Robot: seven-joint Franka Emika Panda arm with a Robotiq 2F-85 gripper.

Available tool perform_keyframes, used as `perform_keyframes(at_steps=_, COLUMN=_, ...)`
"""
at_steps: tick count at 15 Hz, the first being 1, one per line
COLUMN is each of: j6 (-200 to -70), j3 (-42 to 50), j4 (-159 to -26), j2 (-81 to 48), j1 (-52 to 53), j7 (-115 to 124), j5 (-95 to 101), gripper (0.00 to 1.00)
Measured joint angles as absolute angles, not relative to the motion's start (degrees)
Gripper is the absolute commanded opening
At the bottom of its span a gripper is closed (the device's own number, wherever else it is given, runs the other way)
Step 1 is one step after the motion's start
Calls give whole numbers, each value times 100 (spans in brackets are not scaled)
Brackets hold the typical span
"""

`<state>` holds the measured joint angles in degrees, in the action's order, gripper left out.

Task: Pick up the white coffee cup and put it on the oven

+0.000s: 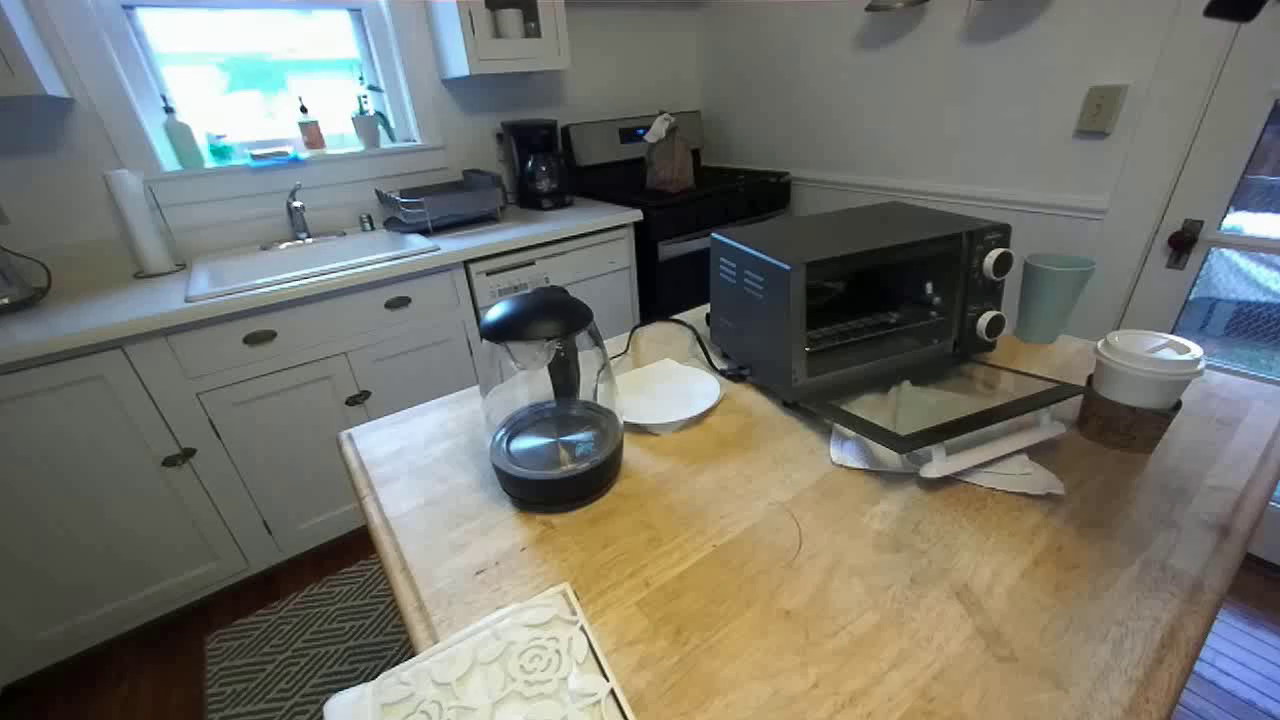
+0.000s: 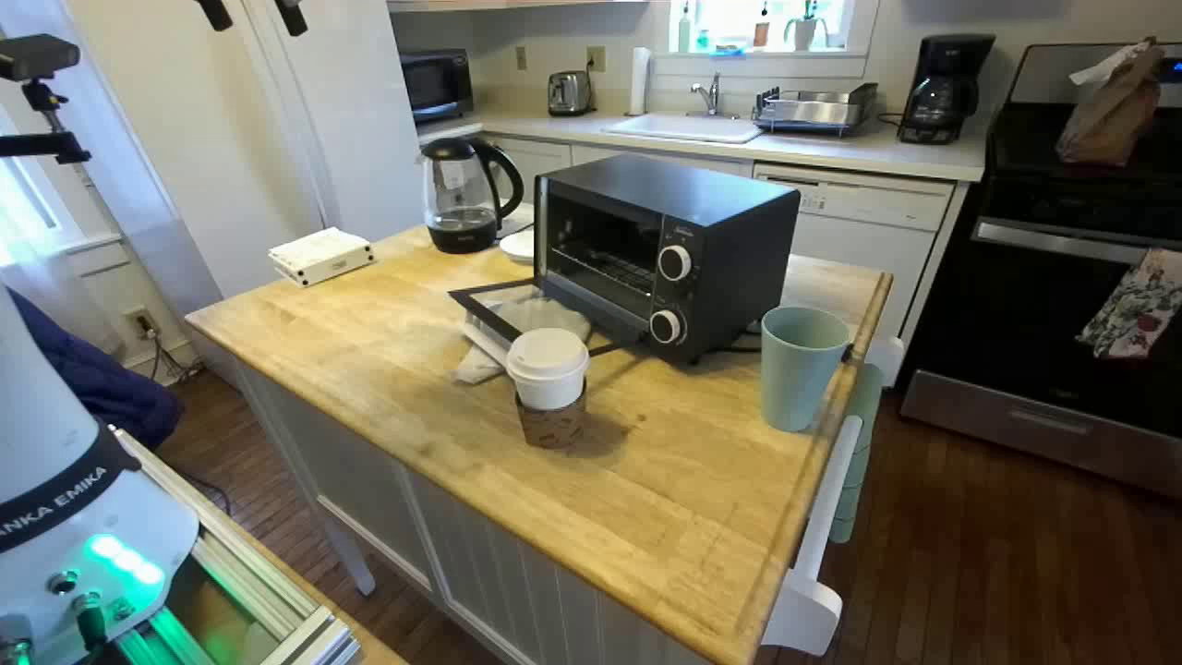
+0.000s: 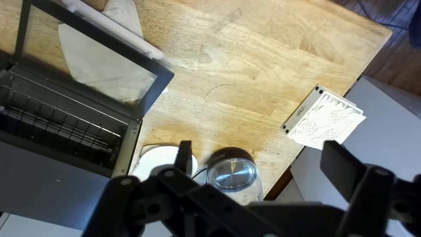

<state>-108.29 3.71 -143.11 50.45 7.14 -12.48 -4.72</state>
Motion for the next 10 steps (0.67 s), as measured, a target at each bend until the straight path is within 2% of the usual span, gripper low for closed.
perform_keyframes(at_steps=10, j6=-10835, j3=369, j4=-14311, j2=5027, j1=567, j7=-955, j5=-435, gripper=100)
